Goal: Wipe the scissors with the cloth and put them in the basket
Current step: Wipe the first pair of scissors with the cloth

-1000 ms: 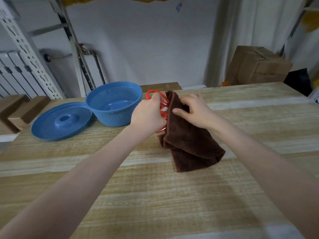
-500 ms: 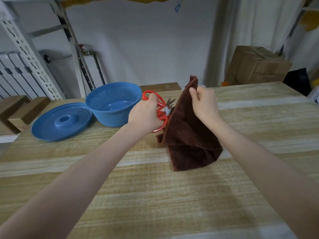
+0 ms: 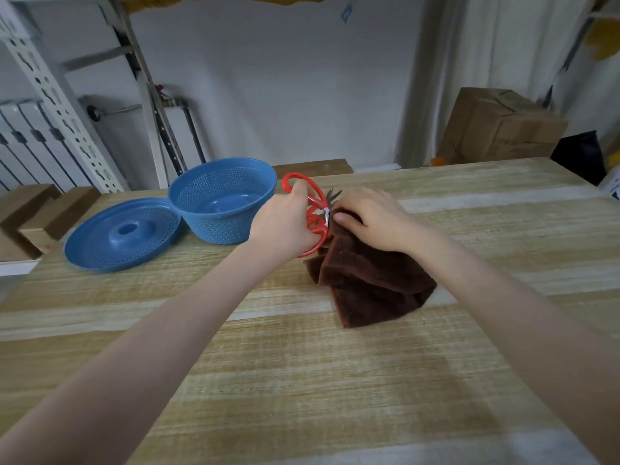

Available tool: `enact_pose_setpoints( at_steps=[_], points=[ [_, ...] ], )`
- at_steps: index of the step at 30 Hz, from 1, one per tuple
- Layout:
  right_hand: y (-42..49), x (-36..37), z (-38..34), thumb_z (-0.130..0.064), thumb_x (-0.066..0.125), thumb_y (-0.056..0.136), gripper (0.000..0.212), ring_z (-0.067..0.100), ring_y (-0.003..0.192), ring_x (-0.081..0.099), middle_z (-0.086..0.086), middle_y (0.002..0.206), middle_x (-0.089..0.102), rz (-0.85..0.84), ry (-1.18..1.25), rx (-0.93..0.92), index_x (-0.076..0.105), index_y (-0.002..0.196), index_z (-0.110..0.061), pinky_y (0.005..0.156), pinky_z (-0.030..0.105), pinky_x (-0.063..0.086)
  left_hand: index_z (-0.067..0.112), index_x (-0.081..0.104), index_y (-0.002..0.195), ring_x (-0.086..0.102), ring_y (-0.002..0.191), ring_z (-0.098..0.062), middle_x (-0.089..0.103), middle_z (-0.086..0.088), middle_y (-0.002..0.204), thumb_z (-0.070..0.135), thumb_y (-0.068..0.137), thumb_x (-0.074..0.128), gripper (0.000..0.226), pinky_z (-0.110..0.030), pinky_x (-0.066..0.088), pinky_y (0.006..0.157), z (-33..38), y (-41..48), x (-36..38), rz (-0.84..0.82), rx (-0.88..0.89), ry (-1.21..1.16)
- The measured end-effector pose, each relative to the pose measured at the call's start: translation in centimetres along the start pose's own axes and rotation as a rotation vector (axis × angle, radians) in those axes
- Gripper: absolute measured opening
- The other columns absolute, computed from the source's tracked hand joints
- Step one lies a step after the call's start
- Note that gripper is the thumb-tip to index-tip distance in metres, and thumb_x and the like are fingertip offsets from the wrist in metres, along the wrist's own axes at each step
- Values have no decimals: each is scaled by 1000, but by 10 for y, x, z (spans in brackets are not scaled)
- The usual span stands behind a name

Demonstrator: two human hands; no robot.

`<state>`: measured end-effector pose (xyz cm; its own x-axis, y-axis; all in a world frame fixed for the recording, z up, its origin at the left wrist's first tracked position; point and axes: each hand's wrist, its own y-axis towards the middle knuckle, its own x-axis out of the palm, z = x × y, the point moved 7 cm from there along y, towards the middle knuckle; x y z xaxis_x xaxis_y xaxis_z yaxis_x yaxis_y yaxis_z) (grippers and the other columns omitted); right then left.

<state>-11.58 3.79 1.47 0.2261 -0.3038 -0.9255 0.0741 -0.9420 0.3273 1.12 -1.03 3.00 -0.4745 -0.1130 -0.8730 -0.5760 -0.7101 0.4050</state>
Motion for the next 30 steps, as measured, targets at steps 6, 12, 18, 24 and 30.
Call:
enact_pose_setpoints(
  at_steps=[6, 12, 18, 24, 30],
  points=[
    [2, -2, 8, -30, 56, 96, 18, 20, 93, 57, -6, 90, 66, 26, 254, 75, 69, 94, -18, 93, 43, 43, 15, 47, 113, 63, 70, -21, 64, 2, 77, 38, 83, 59, 40, -40, 54, 61, 4, 1, 1, 25, 27, -30],
    [8, 2, 23, -37, 45, 101, 36, 14, 82, 55, -6, 71, 63, 83, 194, 285, 55, 67, -31, 118, 48, 3, 14, 49, 113, 64, 84, -25, 66, 0, 90, 38, 80, 63, 43, -42, 55, 72, 5, 3, 4, -39, 3, -20],
    [5, 10, 25, -57, 48, 88, 35, 14, 95, 61, -11, 88, 68, 41, 355, 236, 66, 86, -27, 112, 64, 21, 14, 48, 112, 65, 84, -24, 67, -1, 92, 39, 79, 65, 45, -42, 56, 71, 1, 3, 7, -65, -21, 3],
    [4, 7, 28, -40, 58, 94, 19, 16, 97, 59, -13, 86, 65, 60, 323, 198, 70, 90, -26, 113, 60, 18, 15, 49, 115, 64, 82, -22, 67, 0, 93, 40, 81, 65, 45, -42, 56, 69, 0, 1, 9, -52, -9, -9],
    [3, 6, 29, -38, 45, 100, 37, 16, 76, 51, -10, 61, 52, 153, 185, 277, 54, 66, -24, 117, 52, 9, 14, 50, 115, 64, 84, -21, 67, 0, 92, 34, 79, 67, 45, -40, 56, 71, 4, 0, 12, -82, -20, -15]
  ],
)
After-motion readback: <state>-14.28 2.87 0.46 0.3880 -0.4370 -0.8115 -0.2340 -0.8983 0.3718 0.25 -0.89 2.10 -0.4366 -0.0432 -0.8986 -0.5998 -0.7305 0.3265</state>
